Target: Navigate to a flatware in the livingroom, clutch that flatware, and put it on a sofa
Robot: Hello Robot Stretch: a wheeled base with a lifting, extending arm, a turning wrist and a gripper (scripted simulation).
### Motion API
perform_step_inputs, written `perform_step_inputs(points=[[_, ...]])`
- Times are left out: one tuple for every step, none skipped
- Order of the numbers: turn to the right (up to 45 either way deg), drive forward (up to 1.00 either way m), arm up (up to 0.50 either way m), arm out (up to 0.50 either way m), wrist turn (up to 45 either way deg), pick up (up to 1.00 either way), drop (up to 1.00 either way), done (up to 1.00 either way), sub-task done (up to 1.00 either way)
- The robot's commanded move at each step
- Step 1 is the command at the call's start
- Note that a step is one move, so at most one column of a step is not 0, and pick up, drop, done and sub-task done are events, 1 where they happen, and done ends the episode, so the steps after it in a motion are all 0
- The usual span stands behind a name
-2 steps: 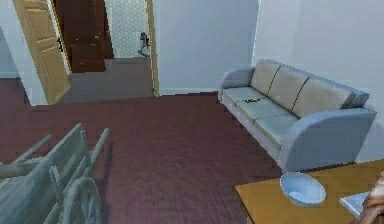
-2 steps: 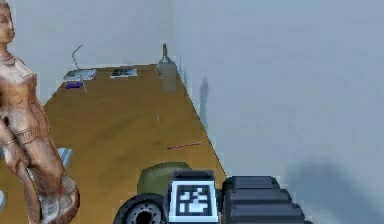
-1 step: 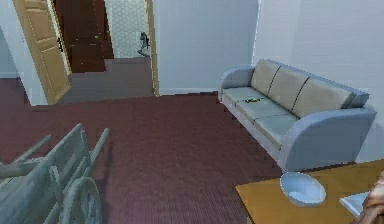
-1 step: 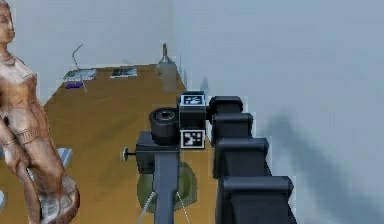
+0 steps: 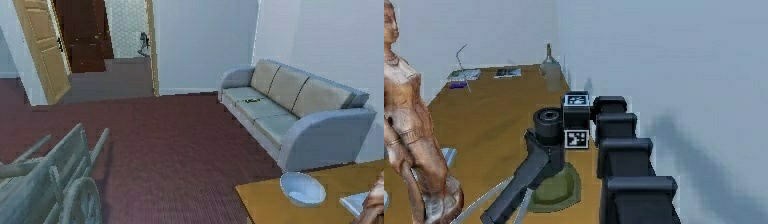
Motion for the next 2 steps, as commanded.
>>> perform_step_inputs(points=[[0.0,0.0,0.0,0.0,45.0,0.0,0.0,0.0,0.0],[0.0,0.0,0.0,0.0,45.0,0.0,0.0,0.0,0.0]])
